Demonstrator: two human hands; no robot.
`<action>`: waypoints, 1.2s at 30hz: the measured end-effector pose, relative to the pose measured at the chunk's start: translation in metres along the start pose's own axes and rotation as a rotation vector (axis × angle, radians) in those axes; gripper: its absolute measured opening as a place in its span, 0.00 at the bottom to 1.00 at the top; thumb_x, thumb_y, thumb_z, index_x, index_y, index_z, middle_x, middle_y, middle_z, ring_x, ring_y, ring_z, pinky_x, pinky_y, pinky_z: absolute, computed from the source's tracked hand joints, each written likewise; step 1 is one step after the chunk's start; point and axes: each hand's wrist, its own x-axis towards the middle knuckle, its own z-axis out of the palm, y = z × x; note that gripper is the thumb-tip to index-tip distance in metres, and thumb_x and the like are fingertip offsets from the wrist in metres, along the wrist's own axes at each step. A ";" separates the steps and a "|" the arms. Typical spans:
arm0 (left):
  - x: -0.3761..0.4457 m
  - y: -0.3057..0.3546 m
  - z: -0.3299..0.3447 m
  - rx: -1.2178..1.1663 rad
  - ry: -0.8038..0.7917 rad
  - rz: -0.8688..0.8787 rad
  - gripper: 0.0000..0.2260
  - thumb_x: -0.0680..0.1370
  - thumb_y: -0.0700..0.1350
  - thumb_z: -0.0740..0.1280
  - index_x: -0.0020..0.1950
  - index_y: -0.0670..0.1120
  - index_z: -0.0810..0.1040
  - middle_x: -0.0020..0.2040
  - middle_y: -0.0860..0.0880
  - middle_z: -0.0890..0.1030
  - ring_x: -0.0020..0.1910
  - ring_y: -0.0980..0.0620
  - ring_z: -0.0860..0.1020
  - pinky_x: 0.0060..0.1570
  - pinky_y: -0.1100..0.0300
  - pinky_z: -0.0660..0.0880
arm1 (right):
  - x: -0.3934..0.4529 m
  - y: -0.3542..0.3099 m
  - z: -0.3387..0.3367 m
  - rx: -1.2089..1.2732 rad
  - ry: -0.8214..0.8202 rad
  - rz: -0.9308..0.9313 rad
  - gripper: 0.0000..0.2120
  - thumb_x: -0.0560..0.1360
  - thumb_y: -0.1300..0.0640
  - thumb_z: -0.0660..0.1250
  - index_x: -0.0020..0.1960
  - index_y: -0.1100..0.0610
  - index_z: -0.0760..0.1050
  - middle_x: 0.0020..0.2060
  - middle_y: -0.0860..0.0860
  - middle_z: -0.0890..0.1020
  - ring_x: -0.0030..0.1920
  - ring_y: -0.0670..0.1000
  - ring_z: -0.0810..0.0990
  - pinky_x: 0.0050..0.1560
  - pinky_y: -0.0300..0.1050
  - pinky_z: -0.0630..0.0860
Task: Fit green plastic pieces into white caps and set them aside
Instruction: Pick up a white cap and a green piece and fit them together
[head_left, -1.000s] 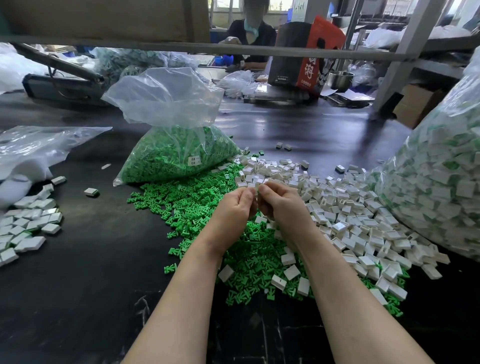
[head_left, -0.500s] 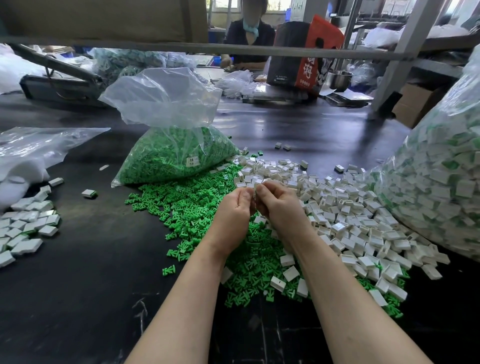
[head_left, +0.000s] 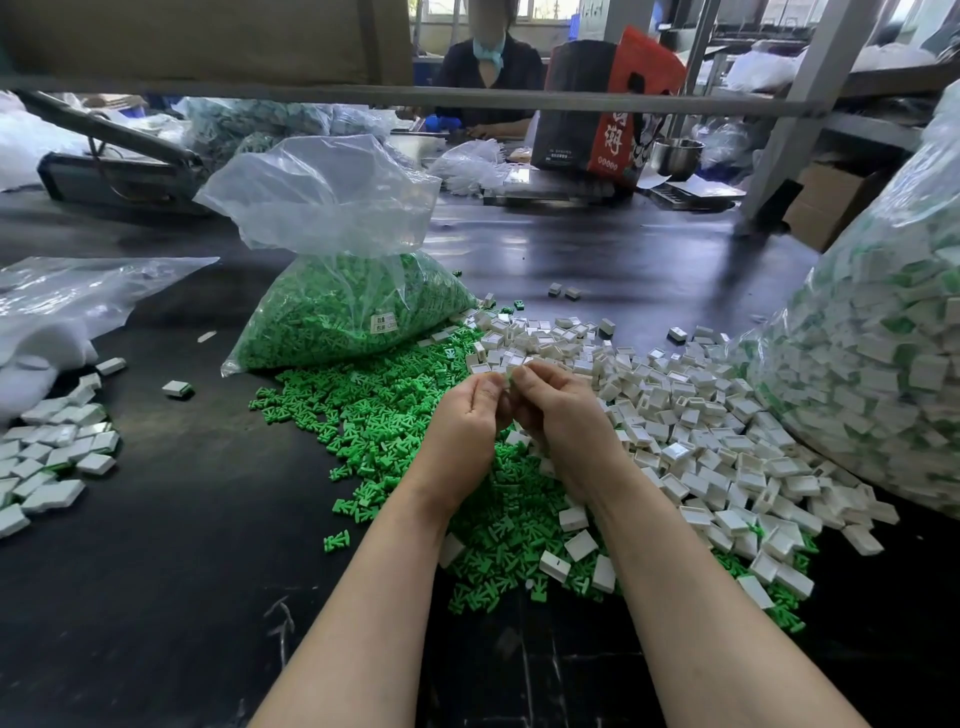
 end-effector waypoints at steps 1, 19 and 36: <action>0.000 0.000 0.000 -0.011 -0.002 -0.004 0.14 0.85 0.43 0.53 0.44 0.42 0.71 0.39 0.47 0.72 0.39 0.52 0.71 0.43 0.61 0.72 | 0.000 0.000 0.000 0.023 0.002 0.009 0.14 0.82 0.59 0.60 0.39 0.57 0.75 0.29 0.49 0.73 0.26 0.41 0.69 0.26 0.31 0.66; 0.001 -0.004 -0.005 0.102 -0.008 -0.007 0.14 0.85 0.45 0.55 0.41 0.45 0.72 0.34 0.53 0.69 0.33 0.56 0.66 0.40 0.56 0.66 | -0.001 -0.002 -0.004 -0.212 -0.039 -0.042 0.13 0.82 0.60 0.59 0.42 0.56 0.77 0.25 0.40 0.74 0.28 0.38 0.70 0.32 0.30 0.69; 0.001 -0.006 -0.010 0.117 -0.054 -0.036 0.14 0.85 0.45 0.55 0.48 0.38 0.76 0.36 0.52 0.71 0.36 0.55 0.68 0.45 0.53 0.69 | -0.003 -0.006 -0.006 -0.258 -0.079 -0.025 0.13 0.83 0.59 0.59 0.40 0.57 0.76 0.29 0.47 0.71 0.28 0.41 0.68 0.31 0.34 0.67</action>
